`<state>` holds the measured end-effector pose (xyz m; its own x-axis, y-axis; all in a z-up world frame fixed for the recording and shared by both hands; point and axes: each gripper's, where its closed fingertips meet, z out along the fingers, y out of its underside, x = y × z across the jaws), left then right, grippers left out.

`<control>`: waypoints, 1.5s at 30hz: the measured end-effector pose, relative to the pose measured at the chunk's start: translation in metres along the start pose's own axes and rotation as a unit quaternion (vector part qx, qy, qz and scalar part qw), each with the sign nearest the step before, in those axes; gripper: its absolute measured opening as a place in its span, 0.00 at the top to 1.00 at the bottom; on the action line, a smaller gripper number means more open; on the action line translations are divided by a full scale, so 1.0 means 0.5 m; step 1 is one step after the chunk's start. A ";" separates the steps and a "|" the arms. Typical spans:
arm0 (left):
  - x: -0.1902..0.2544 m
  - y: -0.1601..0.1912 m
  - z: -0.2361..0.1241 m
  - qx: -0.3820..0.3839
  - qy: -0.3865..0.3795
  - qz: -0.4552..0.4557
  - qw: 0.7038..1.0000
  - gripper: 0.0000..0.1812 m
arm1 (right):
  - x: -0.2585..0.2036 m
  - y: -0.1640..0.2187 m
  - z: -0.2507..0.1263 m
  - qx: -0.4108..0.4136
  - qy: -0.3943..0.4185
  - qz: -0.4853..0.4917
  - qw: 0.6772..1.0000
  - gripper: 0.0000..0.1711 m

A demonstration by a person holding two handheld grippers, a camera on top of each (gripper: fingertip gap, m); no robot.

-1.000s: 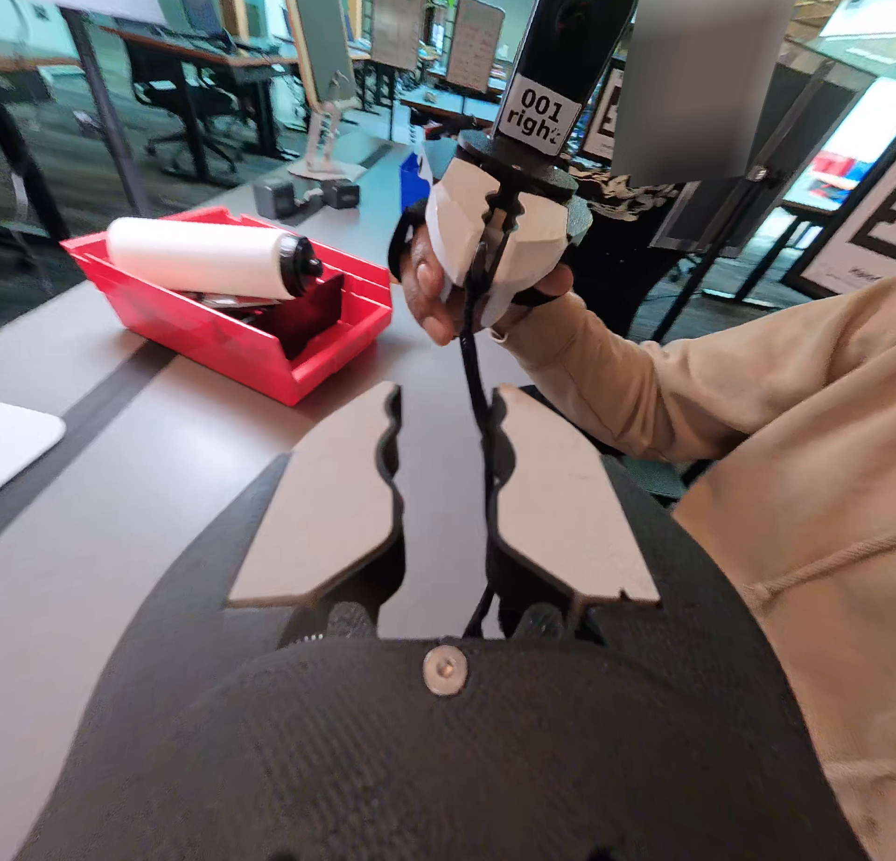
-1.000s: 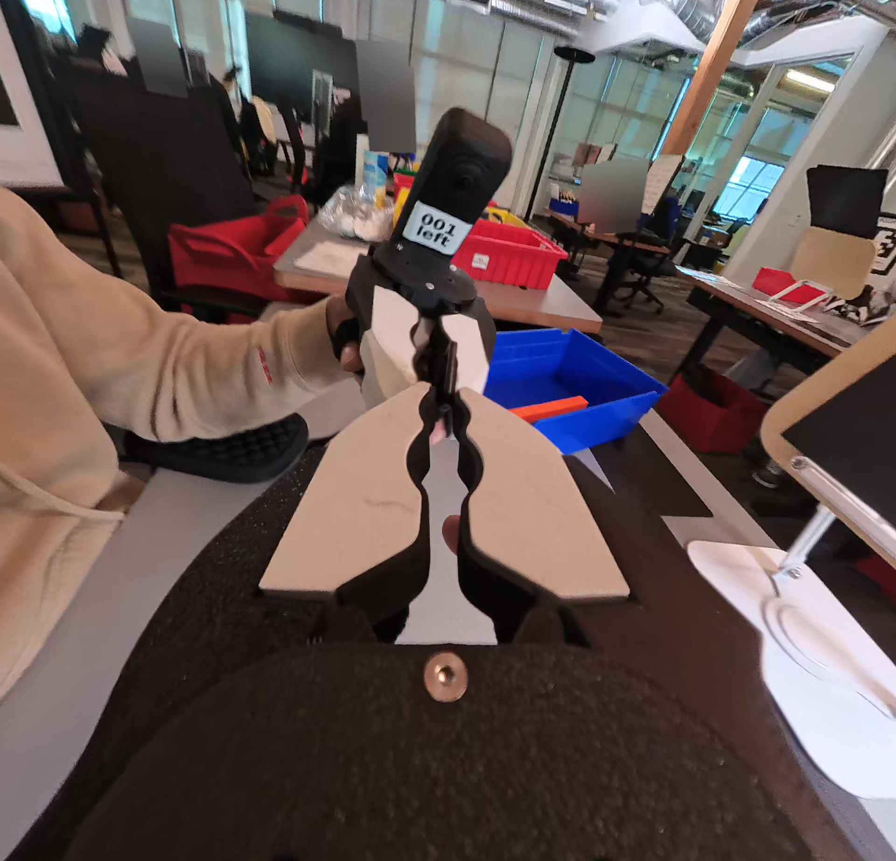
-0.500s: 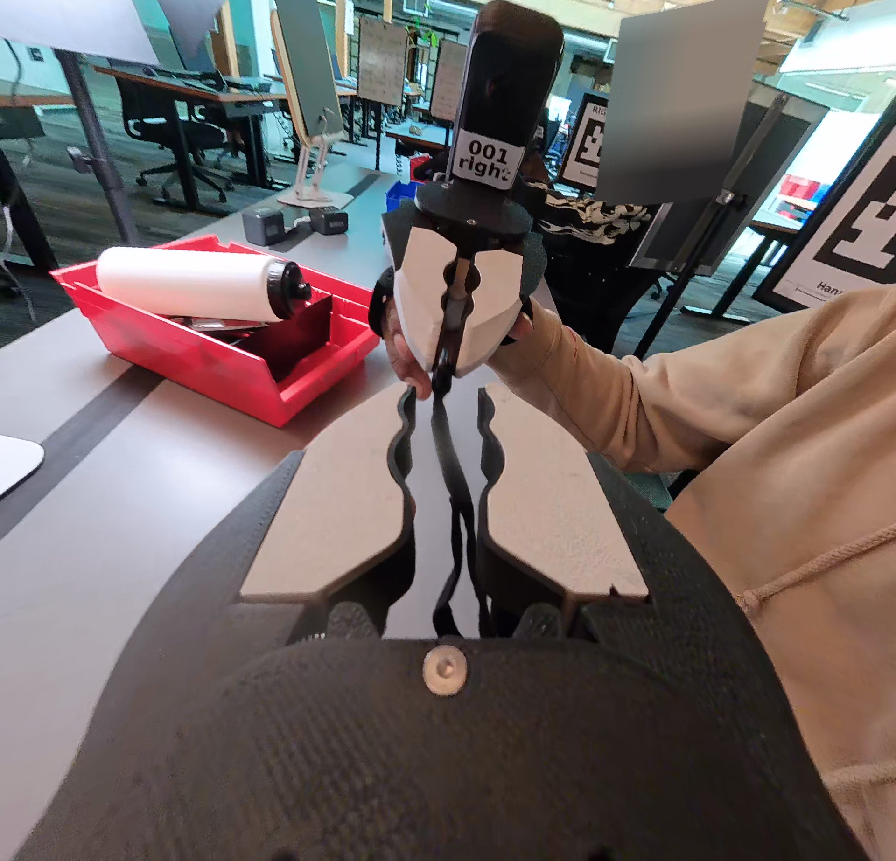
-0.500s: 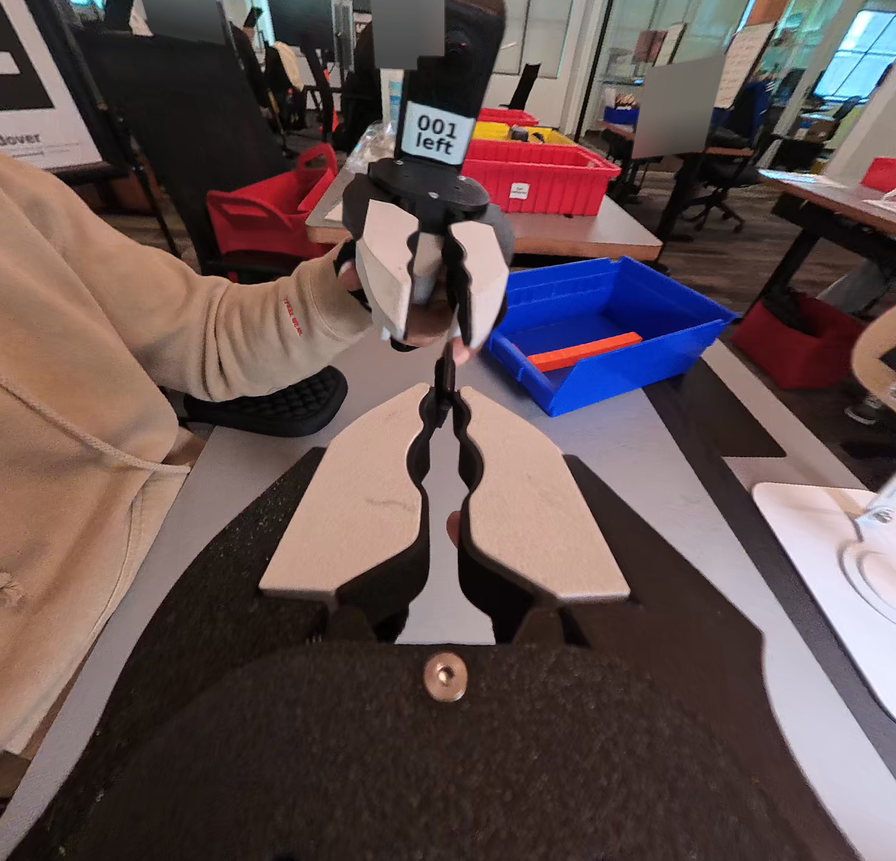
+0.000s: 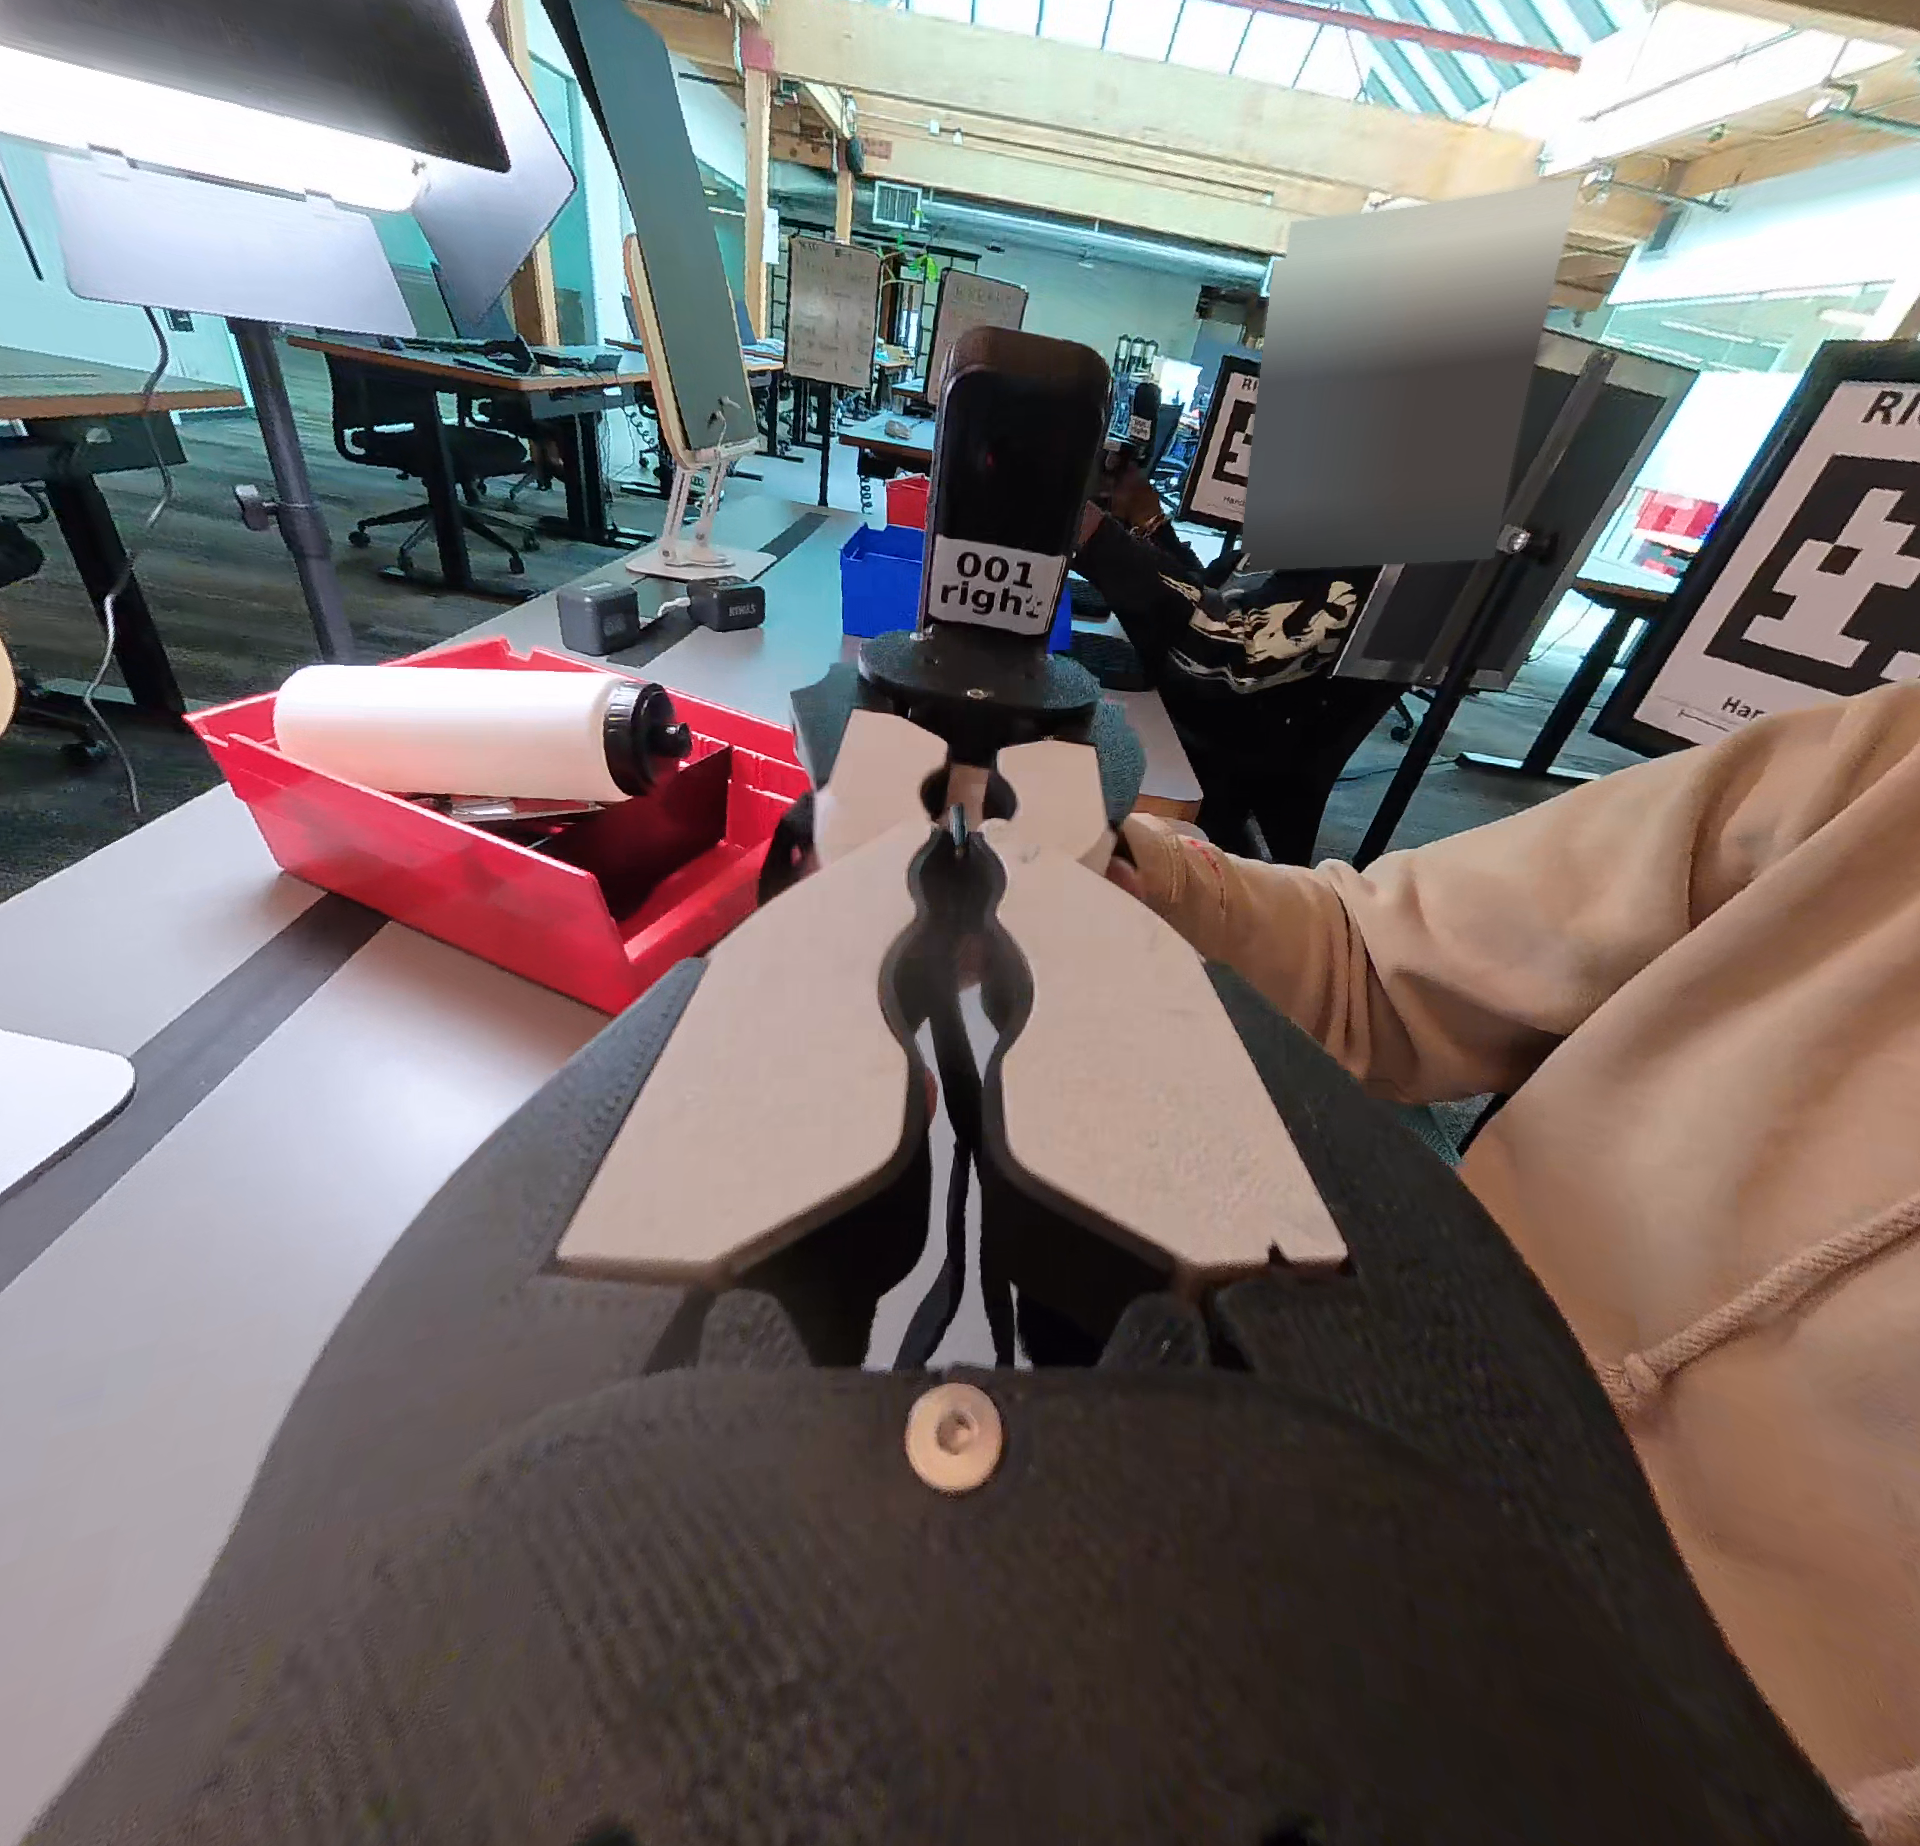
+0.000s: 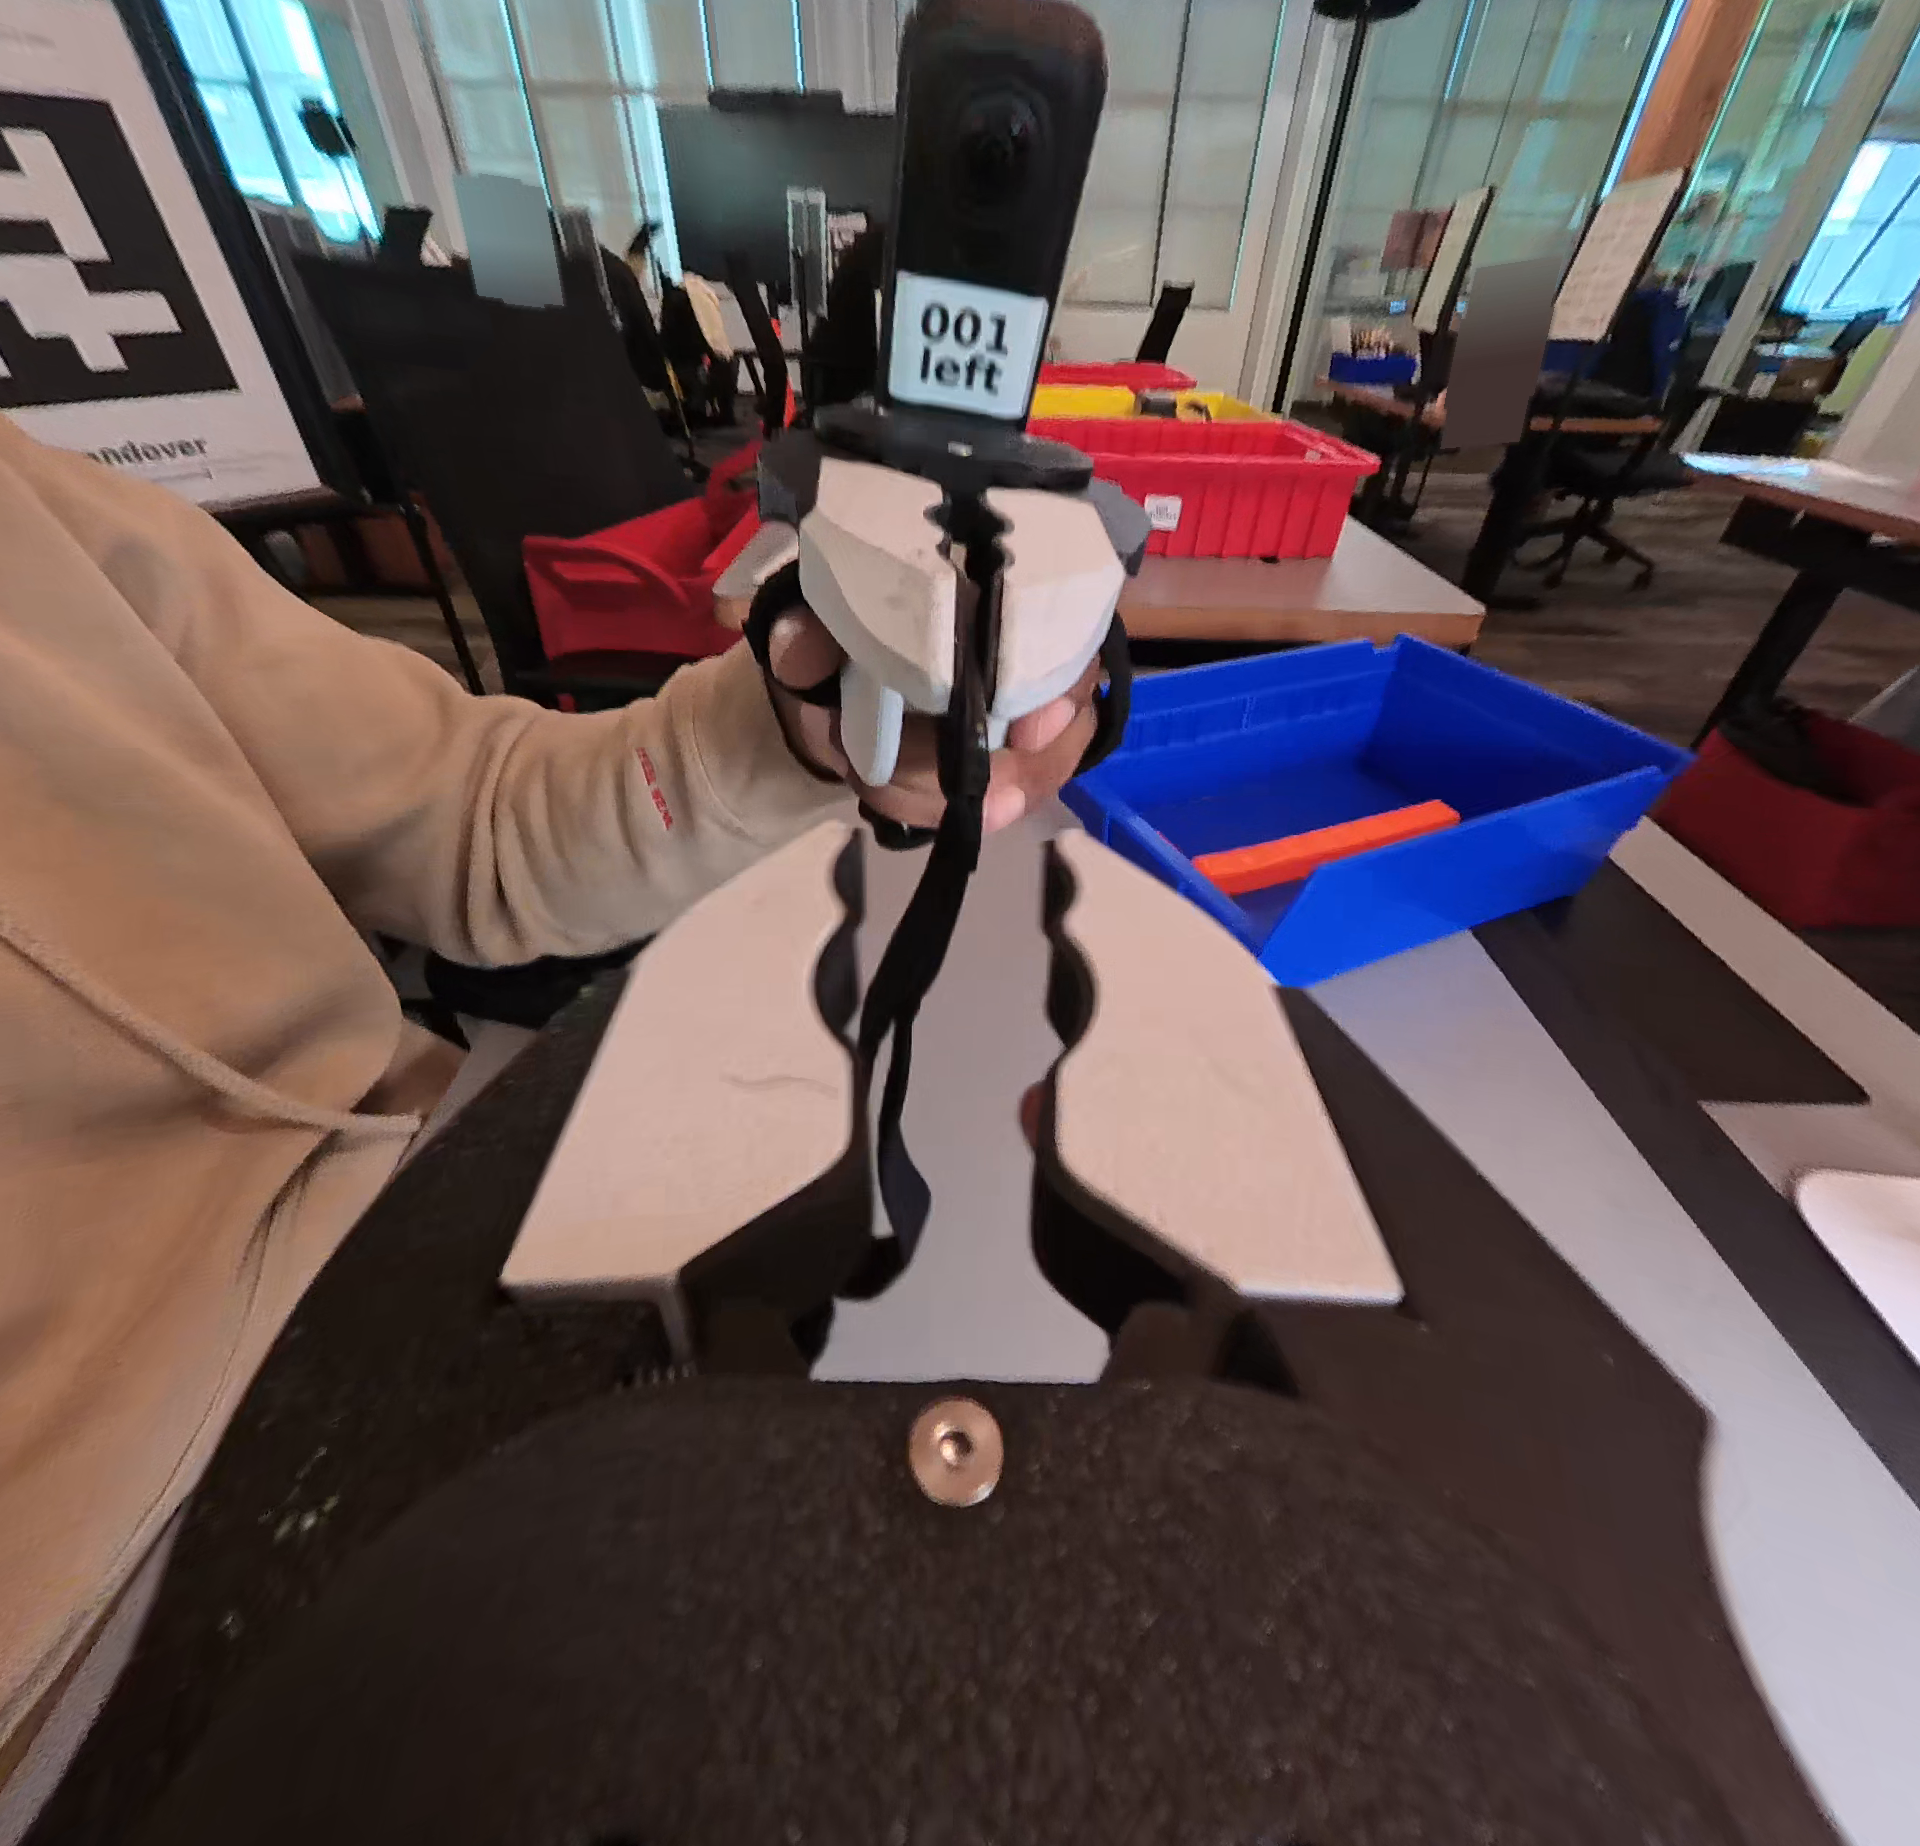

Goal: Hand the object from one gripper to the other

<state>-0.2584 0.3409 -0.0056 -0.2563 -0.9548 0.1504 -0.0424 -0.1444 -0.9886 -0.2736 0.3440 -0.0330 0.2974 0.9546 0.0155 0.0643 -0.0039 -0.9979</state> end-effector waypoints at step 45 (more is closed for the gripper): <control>-0.038 0.006 0.008 0.041 -0.016 -0.033 0.998 0.96 | 0.023 0.042 0.016 -0.037 0.018 0.010 0.999 0.96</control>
<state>-0.2496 0.3578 -0.0113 -0.2243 -0.9502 0.2164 0.0220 -0.2269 -0.9737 -0.2764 0.3570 -0.0541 0.3330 0.9429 0.0001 0.1285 -0.0453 -0.9907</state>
